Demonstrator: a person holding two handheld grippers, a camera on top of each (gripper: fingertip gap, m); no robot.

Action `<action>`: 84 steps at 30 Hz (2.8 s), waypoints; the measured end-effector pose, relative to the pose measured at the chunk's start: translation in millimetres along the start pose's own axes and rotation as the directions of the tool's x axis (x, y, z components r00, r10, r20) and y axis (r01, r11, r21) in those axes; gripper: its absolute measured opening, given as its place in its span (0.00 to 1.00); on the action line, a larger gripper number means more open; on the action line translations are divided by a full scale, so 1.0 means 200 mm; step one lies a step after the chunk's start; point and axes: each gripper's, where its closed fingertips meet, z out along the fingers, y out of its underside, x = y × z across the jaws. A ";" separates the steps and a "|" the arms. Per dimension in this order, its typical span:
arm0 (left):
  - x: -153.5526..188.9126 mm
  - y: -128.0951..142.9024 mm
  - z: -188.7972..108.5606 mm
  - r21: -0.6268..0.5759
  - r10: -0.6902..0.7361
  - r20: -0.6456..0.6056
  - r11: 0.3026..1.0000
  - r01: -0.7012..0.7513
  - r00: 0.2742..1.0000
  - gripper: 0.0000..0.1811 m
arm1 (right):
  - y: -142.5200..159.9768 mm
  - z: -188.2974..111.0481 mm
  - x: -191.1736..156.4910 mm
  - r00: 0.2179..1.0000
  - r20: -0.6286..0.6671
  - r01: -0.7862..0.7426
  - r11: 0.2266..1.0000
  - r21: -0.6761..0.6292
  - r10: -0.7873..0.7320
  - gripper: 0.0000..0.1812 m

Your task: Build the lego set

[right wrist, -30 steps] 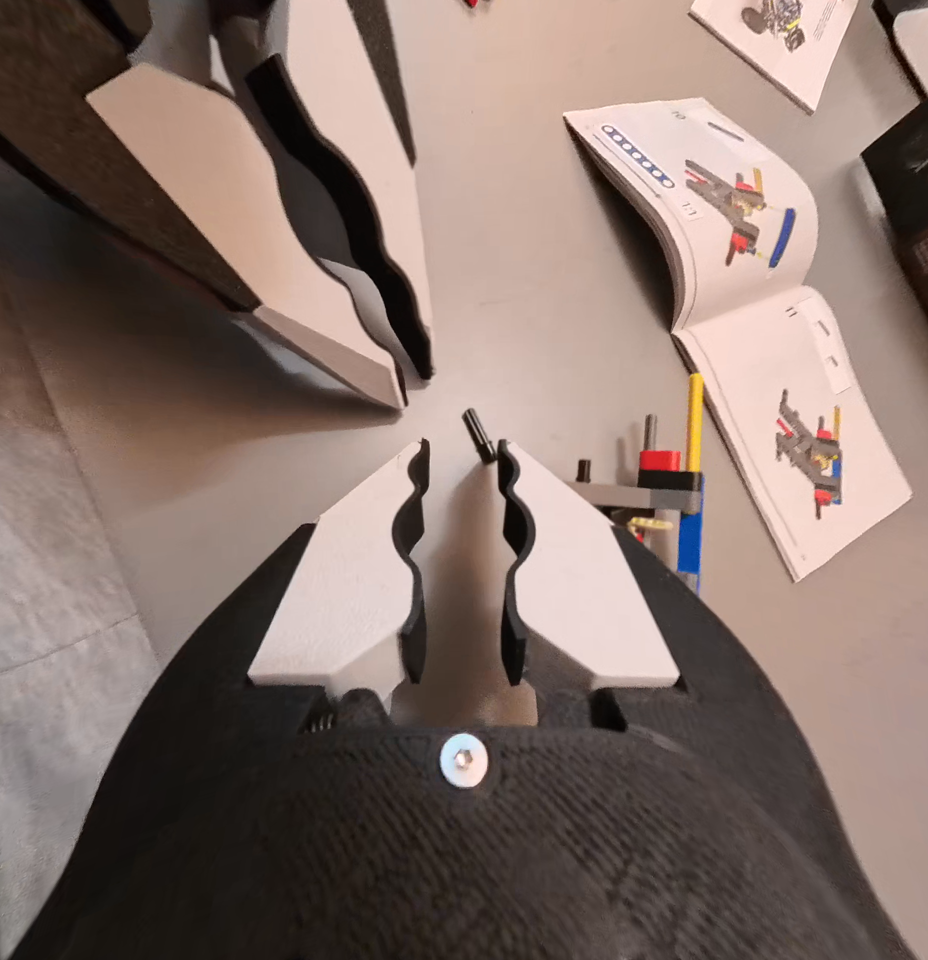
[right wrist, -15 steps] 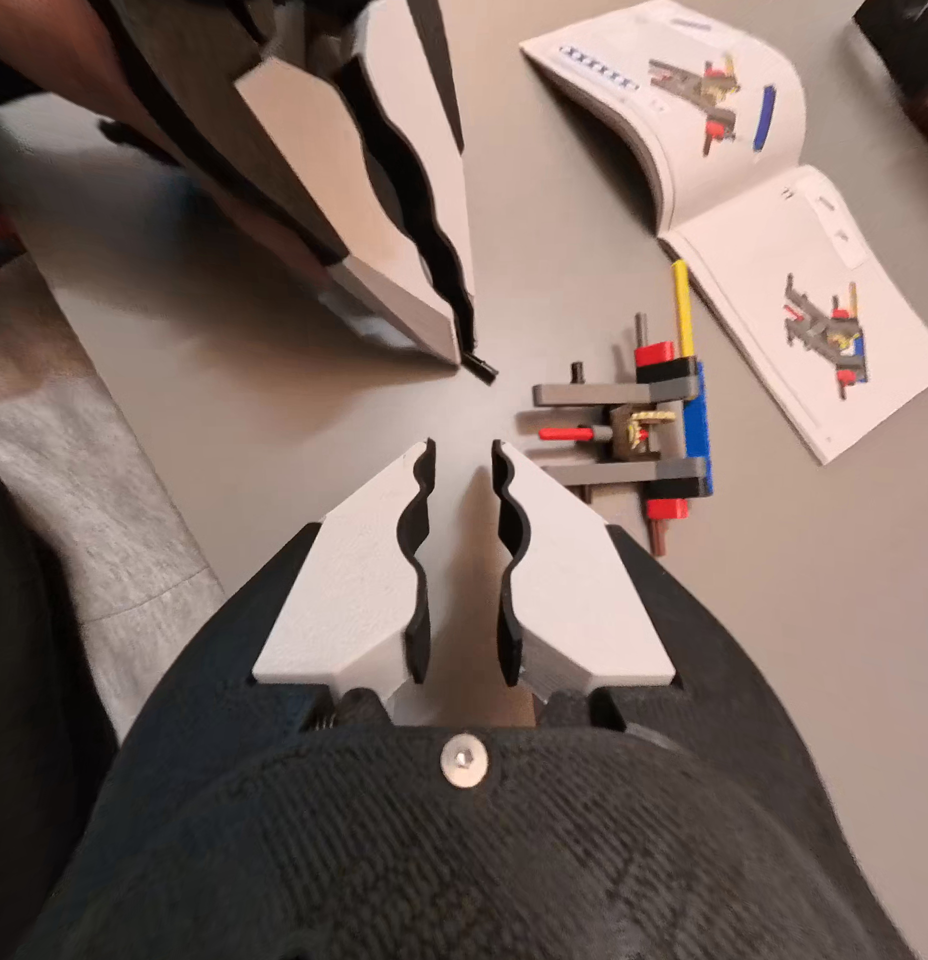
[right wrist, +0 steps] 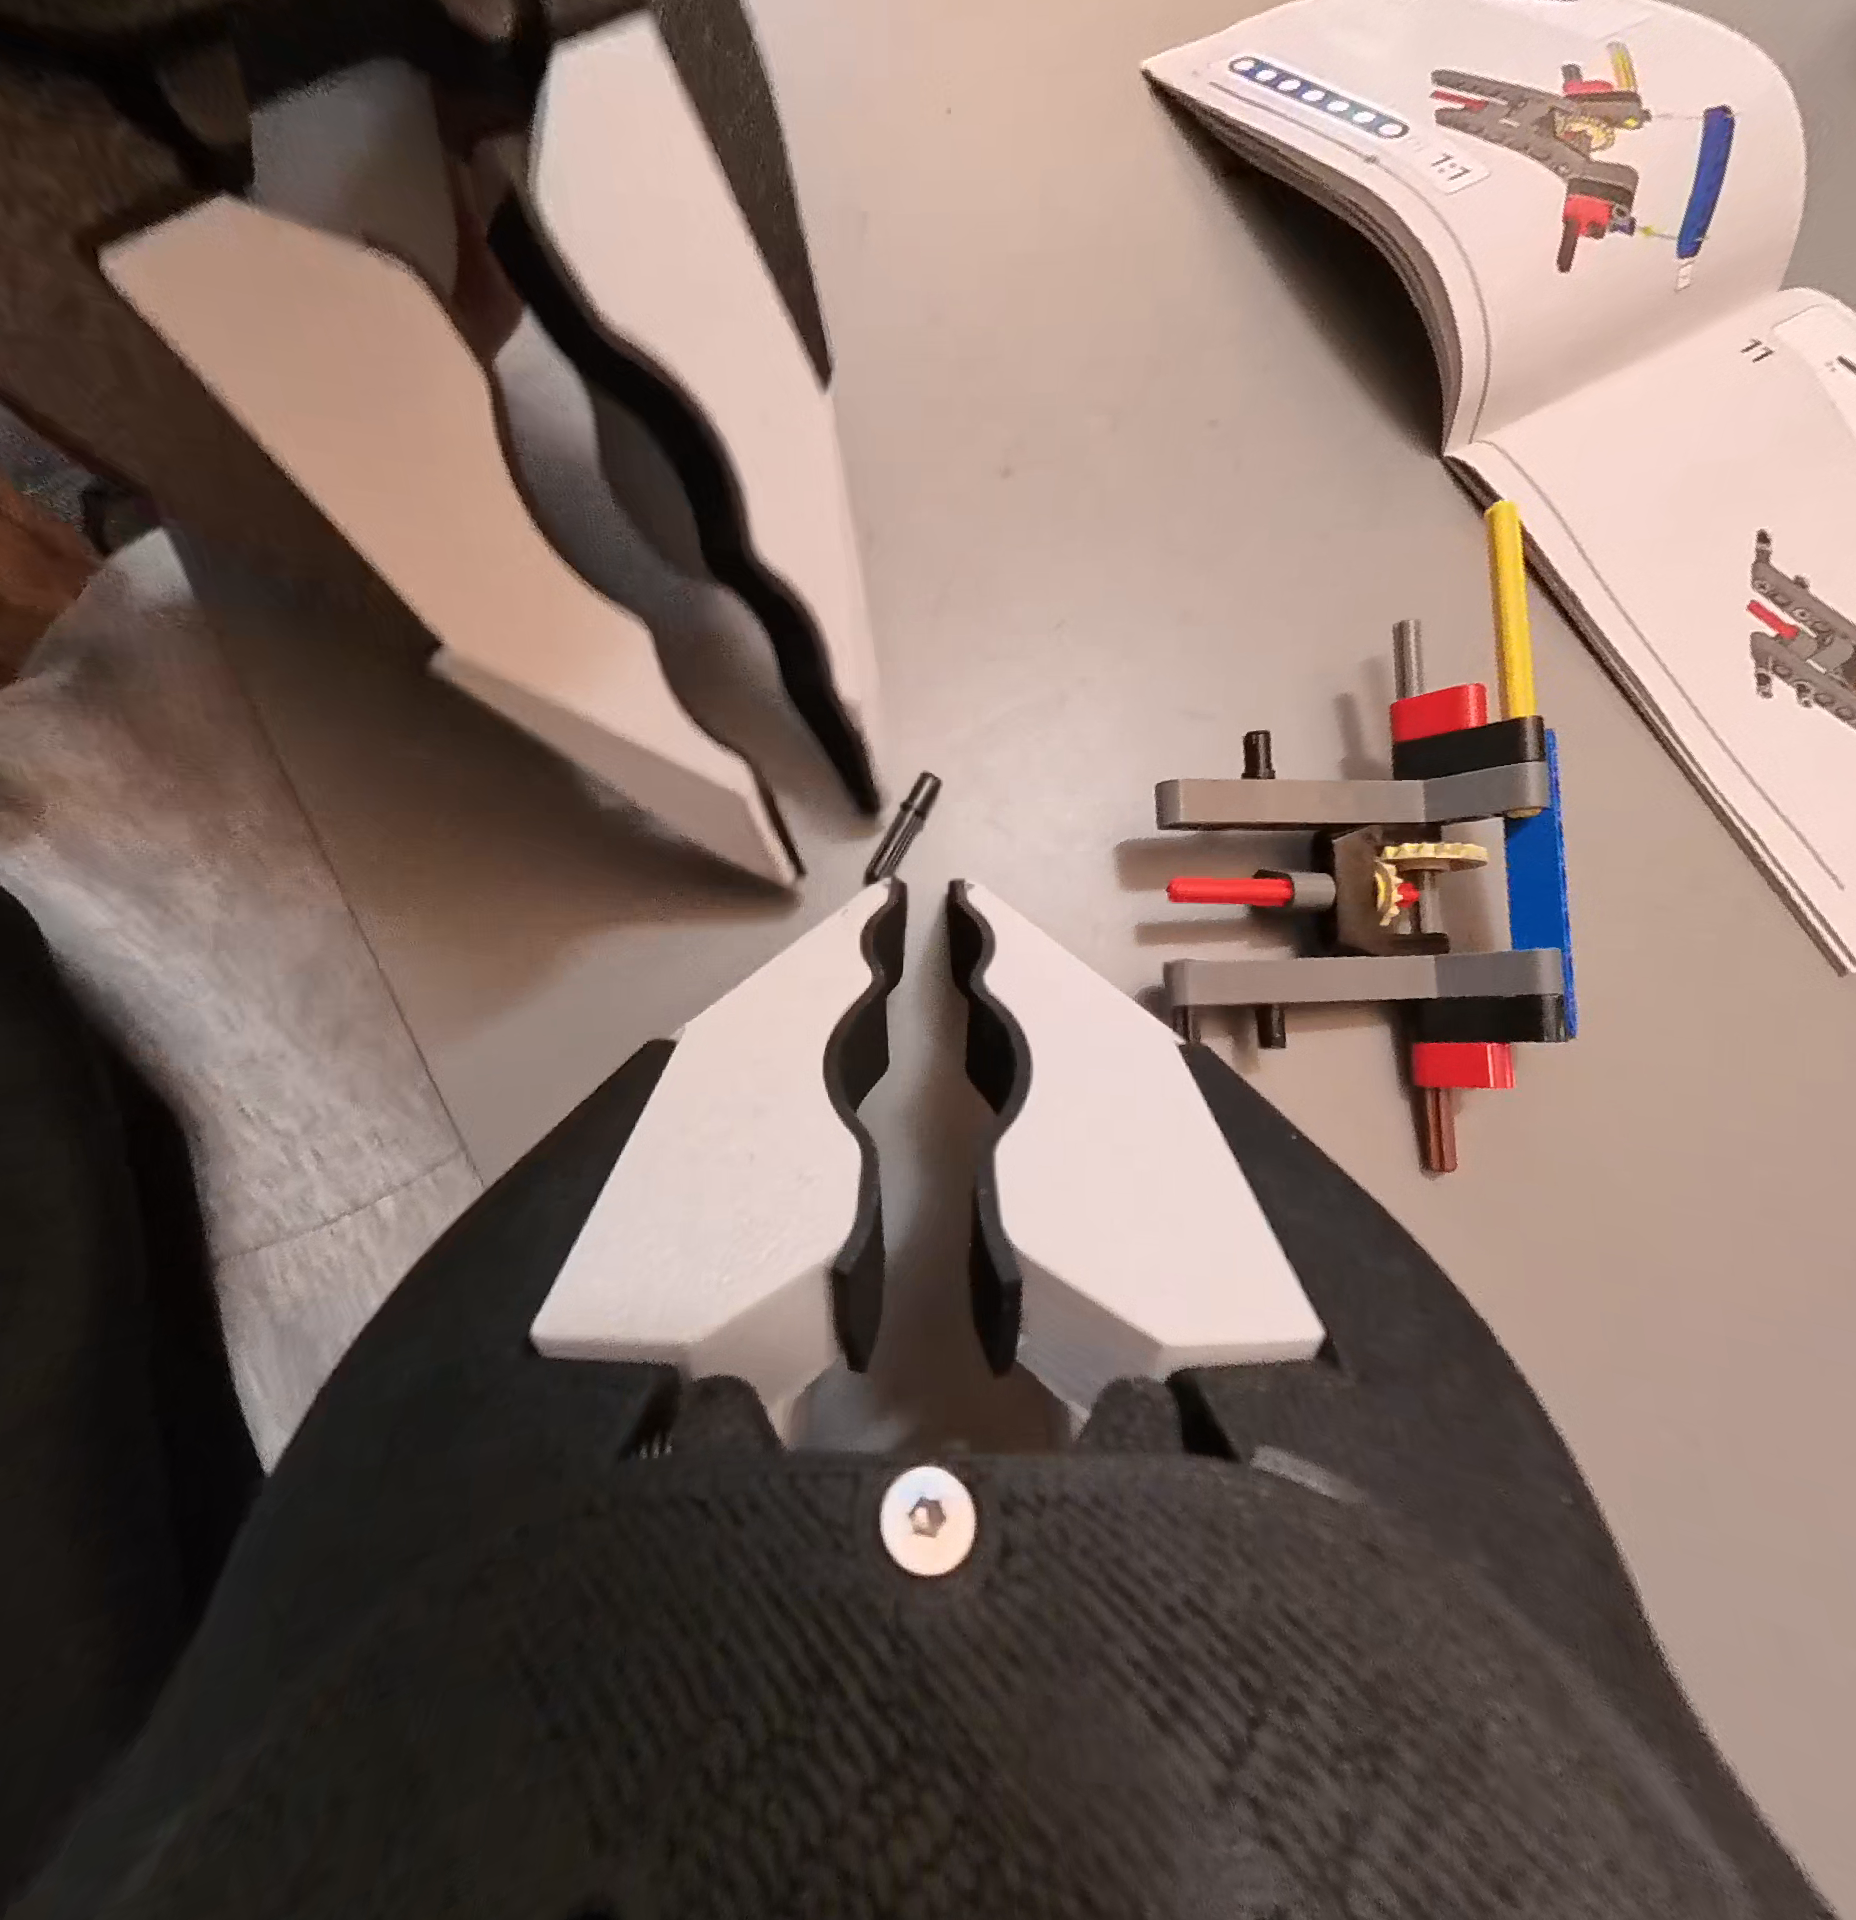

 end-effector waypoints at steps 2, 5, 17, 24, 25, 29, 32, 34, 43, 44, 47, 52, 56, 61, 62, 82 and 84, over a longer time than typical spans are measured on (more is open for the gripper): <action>-0.04 -0.04 -0.04 0.034 0.106 0.034 0.994 -0.107 0.994 0.09 | 0.01 -0.01 0.00 1.000 -0.001 0.013 1.000 -0.001 -0.013 0.05; -0.10 -0.06 -0.06 0.052 0.373 0.052 0.925 -0.376 0.926 0.11 | 0.02 -0.03 -0.01 1.000 0.007 0.026 1.000 -0.006 -0.026 0.08; -0.04 -0.01 0.04 0.036 0.357 -0.200 0.933 -0.357 0.912 0.02 | 0.01 -0.02 -0.03 0.997 0.071 0.037 0.998 0.044 -0.040 0.06; -0.05 -0.05 -0.01 0.140 0.451 -0.175 0.891 -0.431 0.875 0.01 | -0.04 -0.02 0.00 0.981 0.043 0.181 0.977 0.114 -0.187 0.06; -0.05 -0.07 -0.02 0.164 0.454 -0.186 0.889 -0.428 0.871 0.01 | -0.04 -0.02 0.00 0.980 0.046 0.189 0.975 0.115 -0.195 0.06; -0.03 -0.12 -0.05 0.239 0.450 -0.229 0.886 -0.398 0.863 0.01 | -0.07 -0.03 0.00 0.962 0.023 0.266 0.949 0.167 -0.273 0.01; -0.04 -0.14 -0.04 0.251 0.461 -0.234 0.879 -0.405 0.856 0.01 | -0.08 -0.02 0.02 0.955 -0.025 0.295 0.939 0.176 -0.296 0.01; -0.05 -0.14 -0.03 0.249 0.454 -0.244 0.883 -0.398 0.857 0.01 | -0.10 -0.02 0.03 0.945 -0.070 0.328 0.928 0.179 -0.320 0.04; -0.11 -0.13 -0.03 0.215 0.422 -0.244 0.901 -0.376 0.873 0.01 | -0.12 0.00 0.09 0.819 -0.303 0.534 0.841 0.087 -0.488 0.03; -0.11 -0.12 -0.03 0.207 0.420 -0.242 0.903 -0.377 0.875 0.01 | -0.12 0.00 0.10 0.792 -0.337 0.558 0.827 0.065 -0.508 0.04; -0.13 -0.12 -0.03 0.201 0.411 -0.239 0.907 -0.370 0.880 0.01 | -0.11 0.01 0.10 0.754 -0.357 0.600 0.799 0.034 -0.551 0.01; -0.13 -0.13 -0.04 0.203 0.386 -0.236 0.917 -0.343 0.892 0.01 | -0.14 0.00 0.11 0.711 -0.408 0.635 0.772 0.021 -0.573 0.02; -0.15 -0.13 -0.04 0.200 0.373 -0.224 0.922 -0.332 0.900 0.01 | -0.14 0.01 0.12 0.649 -0.449 0.669 0.742 -0.048 -0.615 0.01; -0.15 -0.19 -0.09 0.295 0.336 -0.228 0.918 -0.264 0.914 0.03 | -0.21 -0.04 0.13 0.749 -0.487 0.564 0.818 0.114 -0.449 0.01; -0.15 -0.20 -0.09 0.303 0.328 -0.237 0.919 -0.251 0.915 0.03 | -0.22 -0.05 0.13 0.763 -0.479 0.553 0.823 0.134 -0.435 0.00; -0.28 -0.14 -0.02 0.138 0.363 -0.240 0.931 -0.339 0.900 0.01 | -0.13 -0.01 0.27 0.613 -0.611 0.539 0.831 -0.141 -0.501 0.15; -0.28 -0.15 -0.01 0.158 0.366 -0.248 0.929 -0.335 0.897 0.01 | -0.11 0.01 0.27 0.595 -0.600 0.554 0.814 -0.175 -0.534 0.11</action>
